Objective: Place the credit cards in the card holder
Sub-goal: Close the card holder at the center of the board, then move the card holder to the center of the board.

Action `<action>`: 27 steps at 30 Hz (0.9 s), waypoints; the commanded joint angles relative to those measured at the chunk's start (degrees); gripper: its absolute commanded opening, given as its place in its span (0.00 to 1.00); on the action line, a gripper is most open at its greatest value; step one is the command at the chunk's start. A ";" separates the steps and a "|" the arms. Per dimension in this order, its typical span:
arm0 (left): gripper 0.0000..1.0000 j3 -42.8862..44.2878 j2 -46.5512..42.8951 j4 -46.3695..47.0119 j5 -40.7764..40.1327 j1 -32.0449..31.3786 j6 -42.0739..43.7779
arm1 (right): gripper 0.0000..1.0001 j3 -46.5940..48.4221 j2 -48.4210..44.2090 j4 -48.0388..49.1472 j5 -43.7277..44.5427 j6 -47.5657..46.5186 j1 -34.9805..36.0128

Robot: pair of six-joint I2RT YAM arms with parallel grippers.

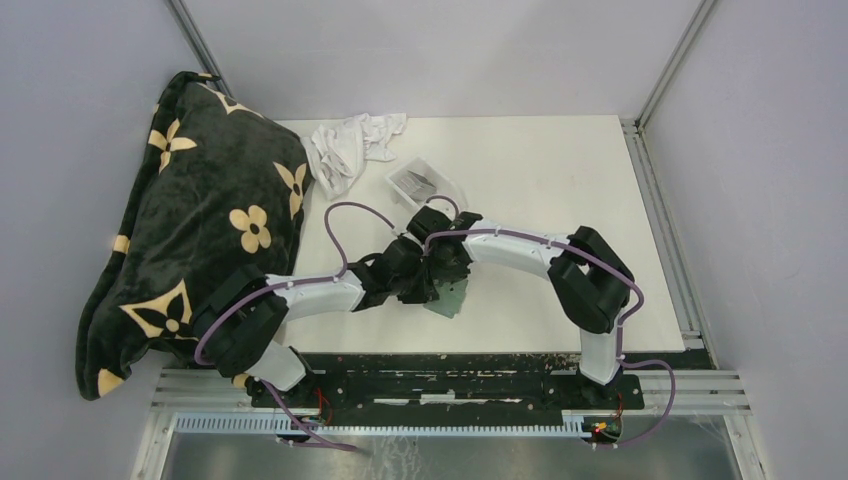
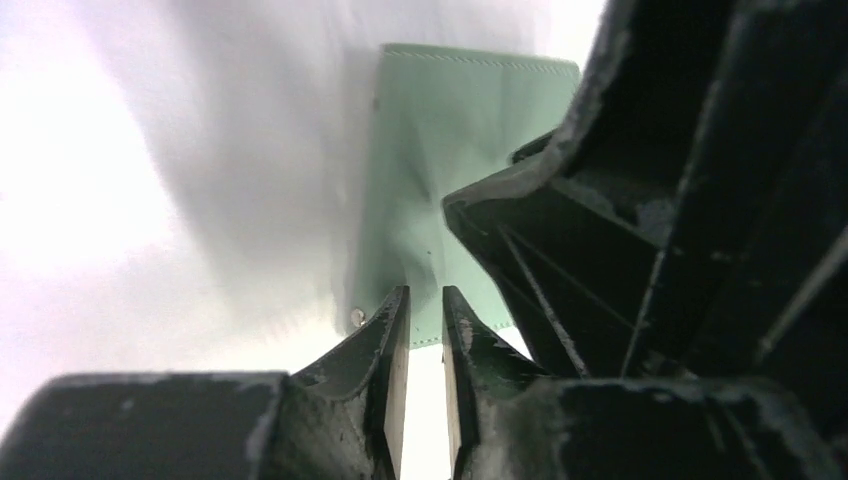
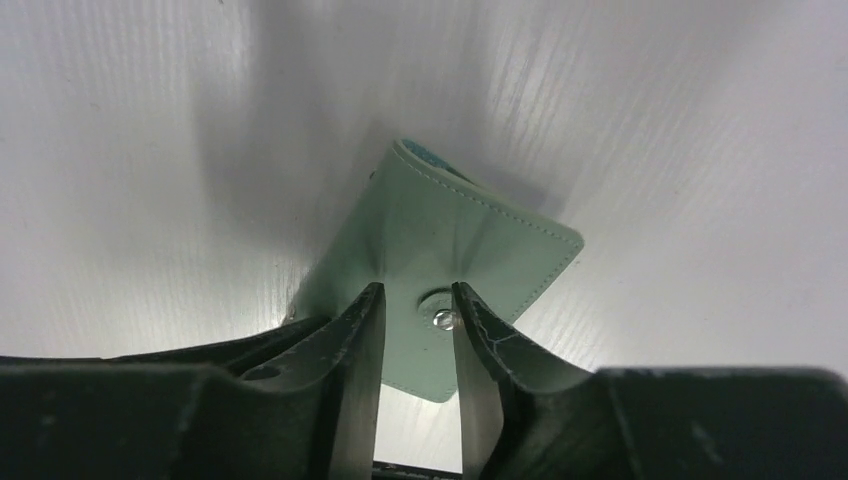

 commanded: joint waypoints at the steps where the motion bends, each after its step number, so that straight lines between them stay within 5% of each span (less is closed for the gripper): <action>1: 0.28 4.29 -4.78 -3.46 -5.25 0.58 5.22 | 0.41 5.48 -1.08 0.05 2.03 -3.49 0.39; 11: 0.46 3.04 -13.75 -3.65 -12.74 2.38 4.02 | 0.45 3.65 -8.74 -1.59 7.70 -2.35 0.35; 22: 0.41 -2.20 -5.83 2.28 -8.67 7.46 0.80 | 0.04 -12.92 -15.26 1.61 9.40 4.40 0.35; 27: 0.39 -1.82 -0.98 6.30 -4.66 8.63 1.17 | 0.01 -14.71 -13.68 3.24 8.20 4.70 0.28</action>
